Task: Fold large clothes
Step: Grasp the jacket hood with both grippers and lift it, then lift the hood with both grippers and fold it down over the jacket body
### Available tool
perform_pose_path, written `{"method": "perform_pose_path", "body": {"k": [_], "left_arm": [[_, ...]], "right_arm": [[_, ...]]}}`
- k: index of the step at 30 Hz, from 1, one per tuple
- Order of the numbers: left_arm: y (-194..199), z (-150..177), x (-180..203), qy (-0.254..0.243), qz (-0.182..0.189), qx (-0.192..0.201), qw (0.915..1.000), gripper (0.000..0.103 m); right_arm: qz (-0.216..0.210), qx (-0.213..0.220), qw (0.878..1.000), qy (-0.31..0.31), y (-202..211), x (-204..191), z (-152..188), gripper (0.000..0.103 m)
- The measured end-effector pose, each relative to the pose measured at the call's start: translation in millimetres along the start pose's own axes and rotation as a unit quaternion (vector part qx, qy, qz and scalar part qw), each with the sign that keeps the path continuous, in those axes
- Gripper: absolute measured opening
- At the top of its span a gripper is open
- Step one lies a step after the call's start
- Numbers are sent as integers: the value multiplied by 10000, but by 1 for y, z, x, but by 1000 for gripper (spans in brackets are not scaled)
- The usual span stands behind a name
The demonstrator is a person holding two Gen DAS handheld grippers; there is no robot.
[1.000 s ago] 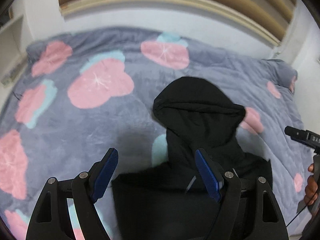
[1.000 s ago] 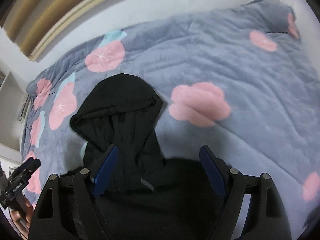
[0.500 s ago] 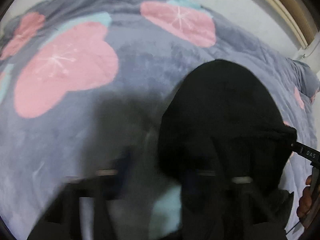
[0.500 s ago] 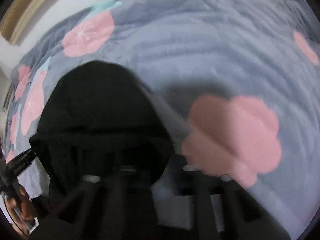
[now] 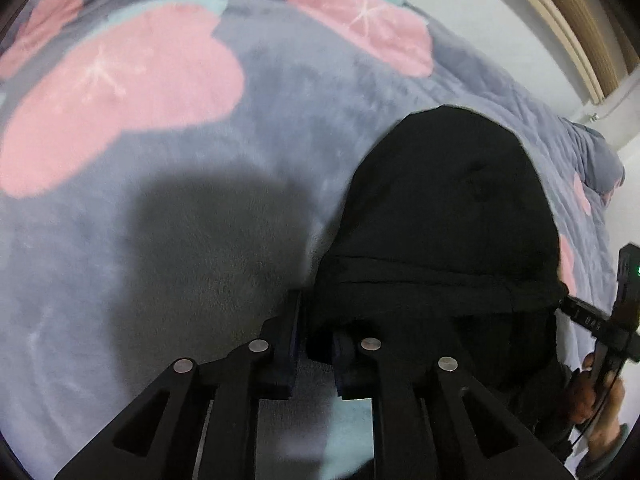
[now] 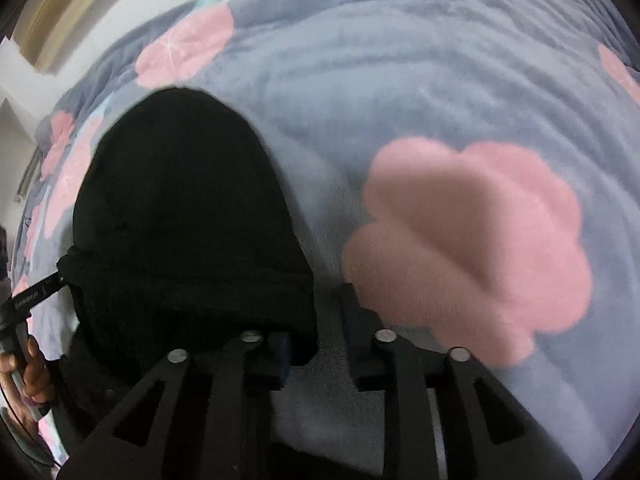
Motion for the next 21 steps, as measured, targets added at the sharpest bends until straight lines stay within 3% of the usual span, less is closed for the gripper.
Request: {"method": "perform_pose_path", "body": {"k": [3, 4, 8, 10, 12, 15, 21], "left_arm": [[33, 8, 5, -354, -289, 341, 9984, 36], [44, 13, 5, -402, -333, 425, 9977, 39], [91, 18, 9, -527, 13, 805, 9954, 41], [113, 6, 19, -597, 288, 1131, 9914, 48], [118, -2, 28, -610, 470, 1195, 9898, 53], [94, -22, 51, -792, 527, 1020, 9902, 54], [-1, -9, 57, -969, 547, -109, 9937, 53]], "right_arm": [[90, 161, 9997, 143, 29, 3, 0, 51], [20, 236, 9996, 181, 42, 2, 2, 53], [-215, 624, 9971, 368, 87, -9, 3, 53], [-405, 765, 9955, 386, 100, -21, -8, 53], [-534, 764, 9946, 464, 96, -39, -23, 54], [-389, 603, 9955, 621, 71, -58, -34, 54], [-150, -235, 9962, 825, -9, -57, -12, 54]]}}
Point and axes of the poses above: each gripper's, at about its wrist camera, not at the fingertips, and y roughly against the way its jaws point, x to its right, z to its underside, the point moved 6 cm from there along -y, roughly the way its jaws point, and after that the axes turned 8 degrees about -x, right-handed, at the moved point
